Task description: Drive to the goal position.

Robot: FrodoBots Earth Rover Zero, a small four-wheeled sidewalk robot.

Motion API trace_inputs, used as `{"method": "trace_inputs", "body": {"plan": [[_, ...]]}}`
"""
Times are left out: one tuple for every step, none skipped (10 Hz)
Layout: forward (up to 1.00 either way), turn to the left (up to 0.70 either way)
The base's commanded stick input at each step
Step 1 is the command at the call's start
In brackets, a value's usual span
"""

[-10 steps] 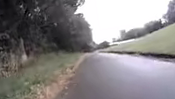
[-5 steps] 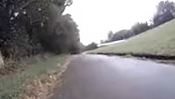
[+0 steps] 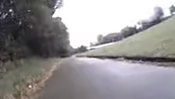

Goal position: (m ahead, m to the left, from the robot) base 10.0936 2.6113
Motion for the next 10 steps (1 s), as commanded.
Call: {"method": "trace_inputs", "body": {"plan": [[1.00, -0.17], [1.00, -0.06], [1.00, -0.03], [1.00, -0.01], [1.00, 0.05], [1.00, 0.13], [1.00, 0.25], [1.00, 0.25], [1.00, 0.22], [1.00, 0.15]]}}
